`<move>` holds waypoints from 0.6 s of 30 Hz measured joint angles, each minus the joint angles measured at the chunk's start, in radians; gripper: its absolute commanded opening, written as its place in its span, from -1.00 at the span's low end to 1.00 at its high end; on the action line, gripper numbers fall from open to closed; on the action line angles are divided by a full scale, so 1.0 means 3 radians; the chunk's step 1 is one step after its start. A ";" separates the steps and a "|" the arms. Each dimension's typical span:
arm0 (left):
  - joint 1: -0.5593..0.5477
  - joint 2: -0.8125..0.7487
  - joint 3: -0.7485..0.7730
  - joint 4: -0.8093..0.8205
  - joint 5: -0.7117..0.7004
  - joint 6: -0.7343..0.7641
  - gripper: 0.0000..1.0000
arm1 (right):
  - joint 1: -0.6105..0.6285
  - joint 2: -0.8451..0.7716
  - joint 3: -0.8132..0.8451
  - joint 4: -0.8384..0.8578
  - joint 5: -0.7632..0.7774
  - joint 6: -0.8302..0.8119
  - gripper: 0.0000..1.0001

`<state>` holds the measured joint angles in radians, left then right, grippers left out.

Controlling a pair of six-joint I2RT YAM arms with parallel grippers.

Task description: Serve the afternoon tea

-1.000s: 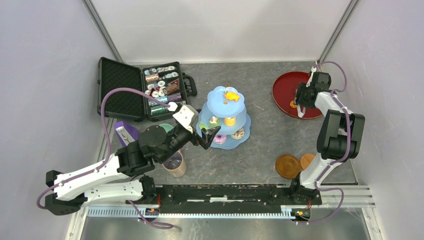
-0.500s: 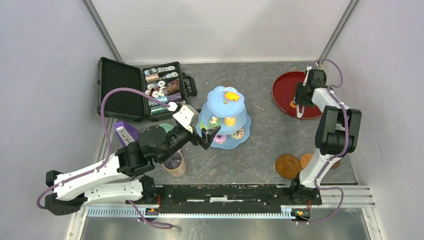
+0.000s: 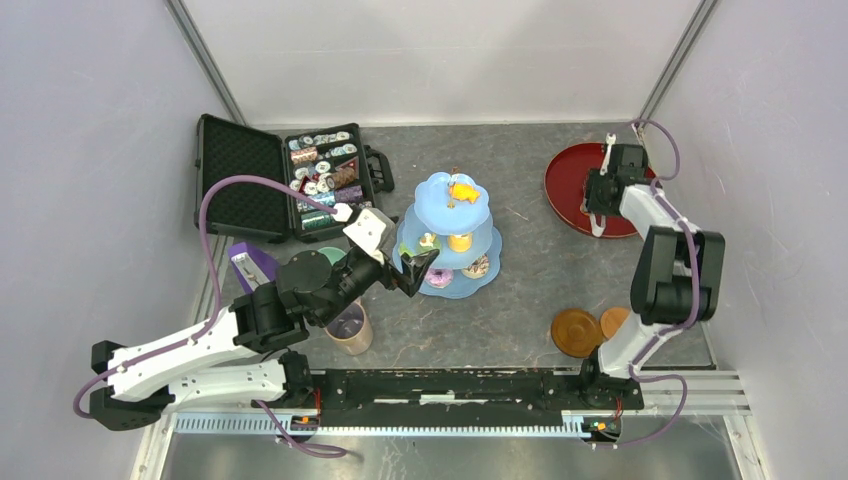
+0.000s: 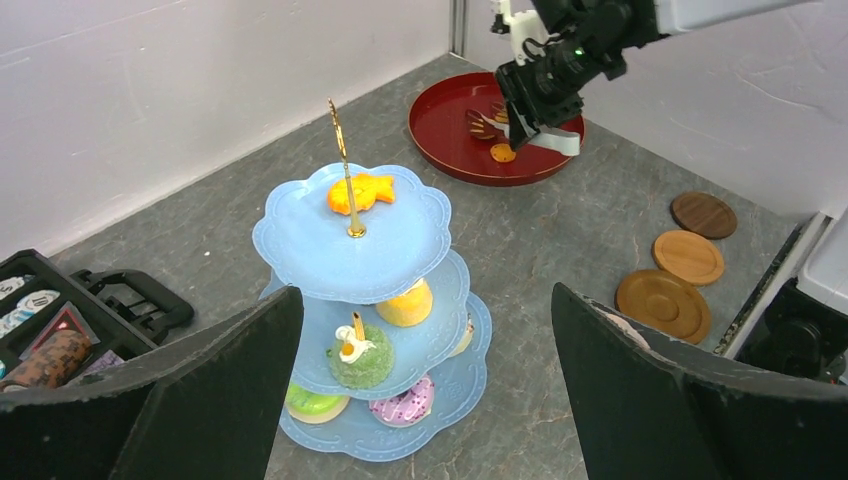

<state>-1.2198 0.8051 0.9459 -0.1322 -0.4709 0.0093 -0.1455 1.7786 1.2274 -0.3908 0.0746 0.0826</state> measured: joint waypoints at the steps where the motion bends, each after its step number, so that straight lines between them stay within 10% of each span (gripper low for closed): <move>1: 0.0000 -0.0006 0.0000 0.0000 -0.0005 0.0000 1.00 | 0.0004 -0.0121 -0.0123 0.0071 -0.0031 0.0004 -0.68; 18: 0.0000 -0.0135 -0.0013 0.0027 -0.0175 0.0000 1.00 | 0.0022 -0.1892 -0.1662 0.0642 -0.1099 0.0276 -0.75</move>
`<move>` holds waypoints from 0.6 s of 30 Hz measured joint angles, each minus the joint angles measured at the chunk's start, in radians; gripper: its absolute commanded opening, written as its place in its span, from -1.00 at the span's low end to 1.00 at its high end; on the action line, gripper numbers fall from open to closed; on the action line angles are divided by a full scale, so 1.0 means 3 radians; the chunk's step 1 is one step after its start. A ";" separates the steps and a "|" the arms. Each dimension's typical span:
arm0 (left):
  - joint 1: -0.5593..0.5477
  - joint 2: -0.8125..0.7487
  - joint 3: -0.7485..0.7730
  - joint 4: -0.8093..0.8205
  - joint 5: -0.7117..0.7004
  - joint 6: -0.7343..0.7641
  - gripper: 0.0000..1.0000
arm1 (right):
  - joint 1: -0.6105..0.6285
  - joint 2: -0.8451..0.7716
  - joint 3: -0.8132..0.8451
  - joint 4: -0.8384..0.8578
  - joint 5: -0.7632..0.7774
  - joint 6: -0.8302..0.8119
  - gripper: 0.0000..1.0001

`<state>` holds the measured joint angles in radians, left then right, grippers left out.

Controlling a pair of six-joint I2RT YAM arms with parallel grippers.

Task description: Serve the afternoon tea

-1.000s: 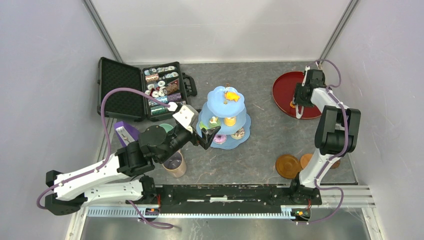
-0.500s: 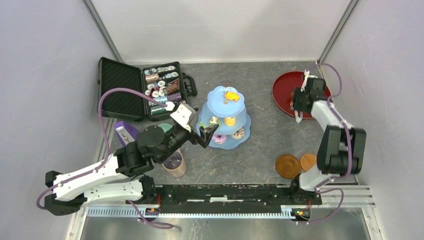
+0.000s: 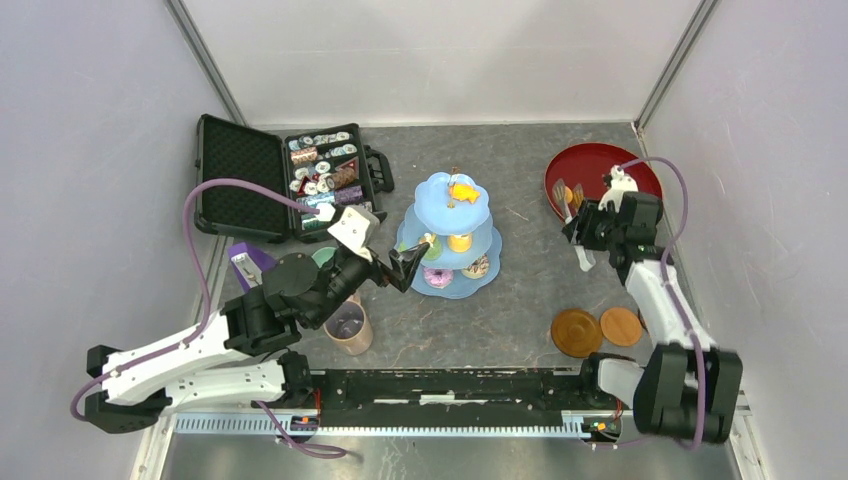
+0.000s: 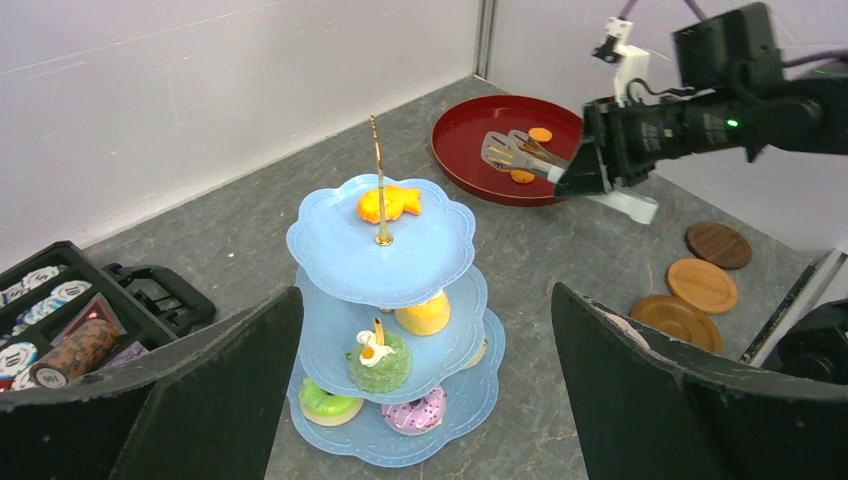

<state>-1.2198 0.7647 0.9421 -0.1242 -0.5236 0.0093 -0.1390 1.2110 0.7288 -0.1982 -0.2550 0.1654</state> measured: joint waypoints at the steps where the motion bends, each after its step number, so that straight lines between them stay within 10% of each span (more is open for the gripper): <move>1: 0.0000 -0.0005 0.0000 0.0001 -0.0013 0.0000 1.00 | 0.0009 -0.0136 -0.0070 -0.0001 -0.0089 0.0022 -0.74; 18: 0.0000 -0.0155 -0.0003 0.0013 -0.0186 -0.0003 1.00 | 0.0482 -0.2464 -0.0470 -0.0370 -0.1564 0.0184 -0.74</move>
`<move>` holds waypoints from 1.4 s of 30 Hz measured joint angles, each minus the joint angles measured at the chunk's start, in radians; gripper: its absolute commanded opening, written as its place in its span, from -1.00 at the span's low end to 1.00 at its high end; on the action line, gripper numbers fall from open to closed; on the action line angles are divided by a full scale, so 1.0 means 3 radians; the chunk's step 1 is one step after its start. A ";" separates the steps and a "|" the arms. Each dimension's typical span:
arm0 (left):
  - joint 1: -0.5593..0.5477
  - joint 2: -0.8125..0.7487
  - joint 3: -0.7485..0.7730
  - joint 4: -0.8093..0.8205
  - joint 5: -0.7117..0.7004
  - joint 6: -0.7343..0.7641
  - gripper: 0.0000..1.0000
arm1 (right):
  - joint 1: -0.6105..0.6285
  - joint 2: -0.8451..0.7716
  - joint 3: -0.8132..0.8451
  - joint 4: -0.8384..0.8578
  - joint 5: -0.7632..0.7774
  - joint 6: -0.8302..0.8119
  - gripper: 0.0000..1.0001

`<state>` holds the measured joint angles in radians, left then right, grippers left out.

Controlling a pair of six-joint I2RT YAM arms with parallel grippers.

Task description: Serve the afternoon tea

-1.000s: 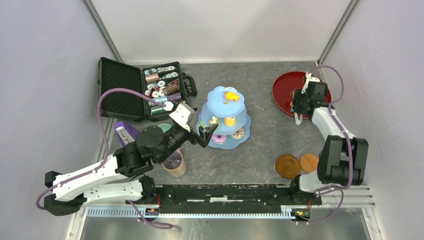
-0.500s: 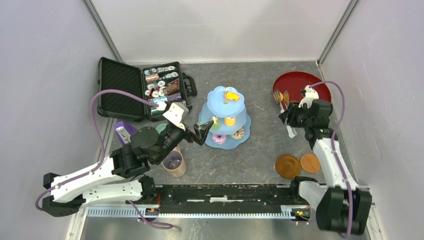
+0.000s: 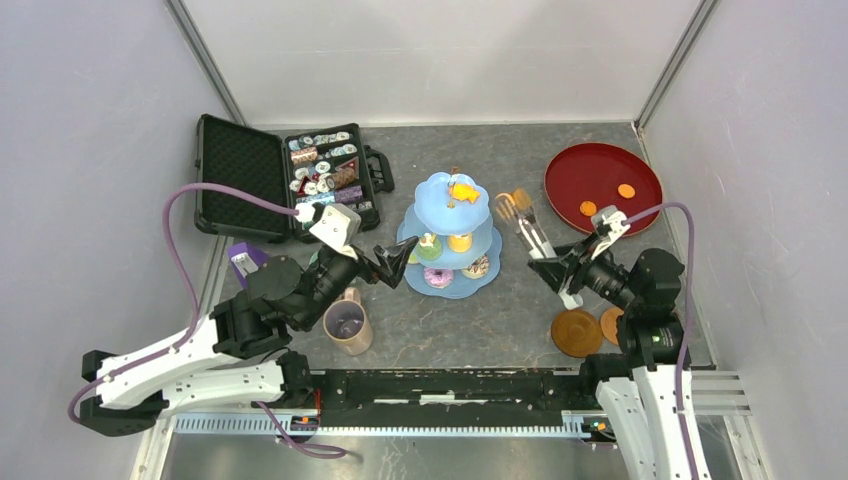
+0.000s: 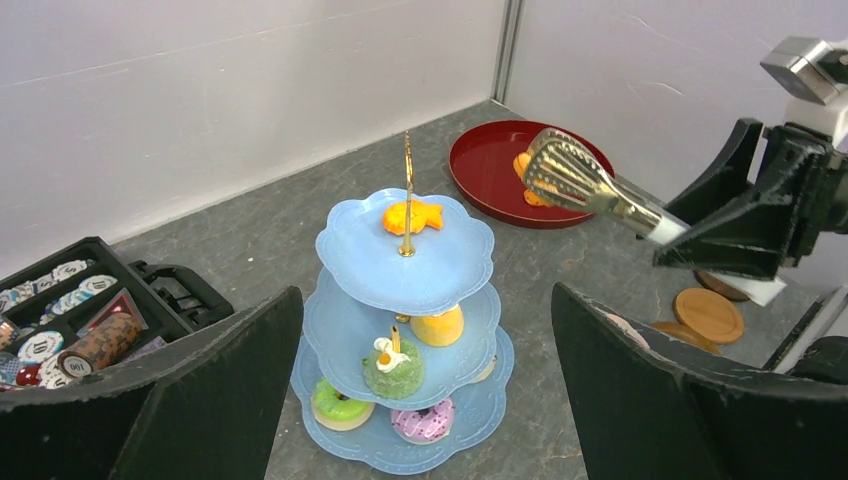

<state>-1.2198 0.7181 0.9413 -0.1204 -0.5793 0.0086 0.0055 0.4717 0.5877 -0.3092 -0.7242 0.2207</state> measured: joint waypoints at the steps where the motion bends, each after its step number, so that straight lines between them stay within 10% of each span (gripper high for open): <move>1: 0.0000 -0.0008 0.0000 0.0000 0.0000 -0.0001 1.00 | 0.0029 -0.0052 -0.0027 0.0004 -0.0100 0.0043 -0.76; 21: 0.0056 0.0086 0.0000 0.0009 -0.0013 -0.0033 1.00 | 0.0718 0.0371 -0.0052 0.0431 -0.0284 0.0520 -0.82; 42: 0.0117 0.0103 -0.0008 0.0011 -0.0015 -0.0050 1.00 | 0.2934 0.1684 0.0905 0.0425 0.2169 0.0148 -0.75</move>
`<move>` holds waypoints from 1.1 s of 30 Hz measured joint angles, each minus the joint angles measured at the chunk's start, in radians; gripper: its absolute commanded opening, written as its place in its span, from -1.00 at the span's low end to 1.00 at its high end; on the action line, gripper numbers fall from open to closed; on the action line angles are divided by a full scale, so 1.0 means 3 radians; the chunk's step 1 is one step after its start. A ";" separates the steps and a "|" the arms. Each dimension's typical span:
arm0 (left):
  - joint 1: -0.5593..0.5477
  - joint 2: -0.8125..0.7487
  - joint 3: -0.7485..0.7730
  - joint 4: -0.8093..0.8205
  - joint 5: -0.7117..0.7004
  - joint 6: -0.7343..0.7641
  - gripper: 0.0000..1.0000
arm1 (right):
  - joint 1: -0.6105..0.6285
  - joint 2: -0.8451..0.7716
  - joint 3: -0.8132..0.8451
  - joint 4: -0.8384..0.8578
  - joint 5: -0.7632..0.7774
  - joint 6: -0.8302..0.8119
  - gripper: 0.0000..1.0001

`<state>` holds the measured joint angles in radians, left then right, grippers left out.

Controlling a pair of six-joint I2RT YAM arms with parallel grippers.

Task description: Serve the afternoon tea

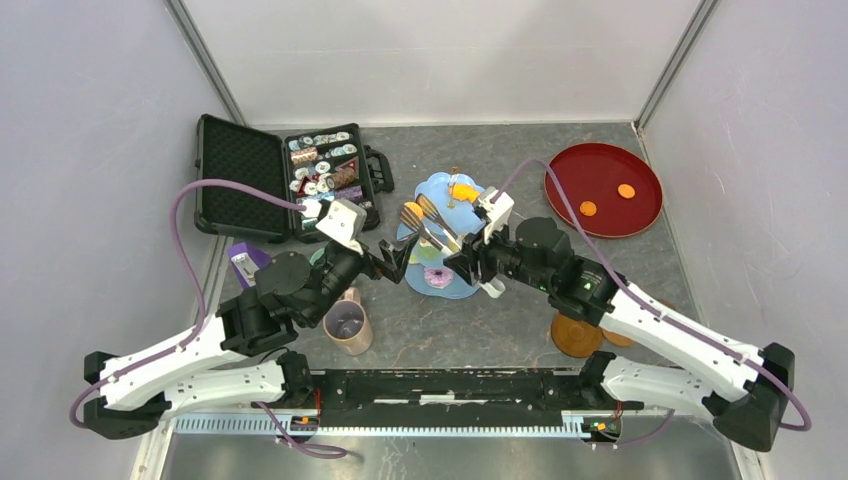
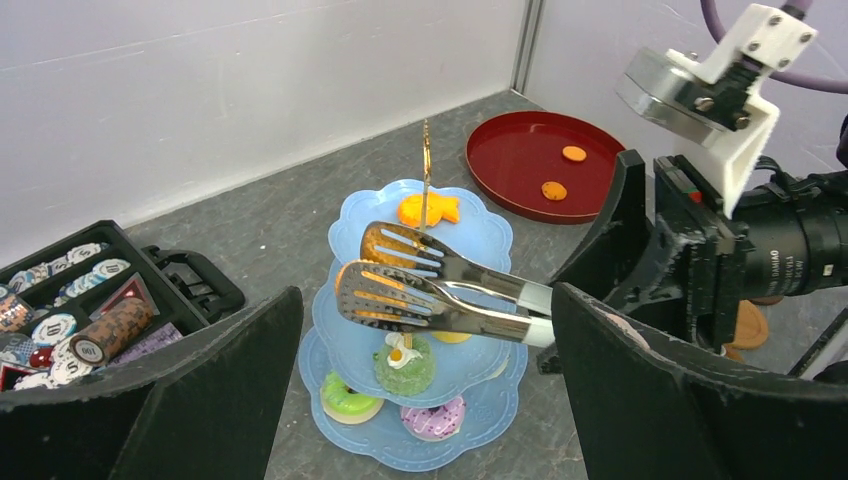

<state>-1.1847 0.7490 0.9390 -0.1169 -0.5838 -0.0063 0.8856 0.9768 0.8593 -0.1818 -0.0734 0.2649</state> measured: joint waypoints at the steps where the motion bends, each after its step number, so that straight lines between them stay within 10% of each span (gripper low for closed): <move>1: 0.0000 -0.0022 -0.0010 0.0000 -0.0001 0.0000 1.00 | 0.0043 0.0058 0.0067 -0.0051 0.0135 -0.0004 -0.74; 33: 0.0000 -0.0060 -0.0043 -0.0001 -0.0028 -0.0039 1.00 | 0.0118 0.0446 0.0422 -0.0501 0.0853 -0.0118 0.03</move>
<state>-1.1847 0.7311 0.9260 -0.1173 -0.5922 -0.0181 0.9211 1.1107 0.9859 -0.3321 0.1825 0.2295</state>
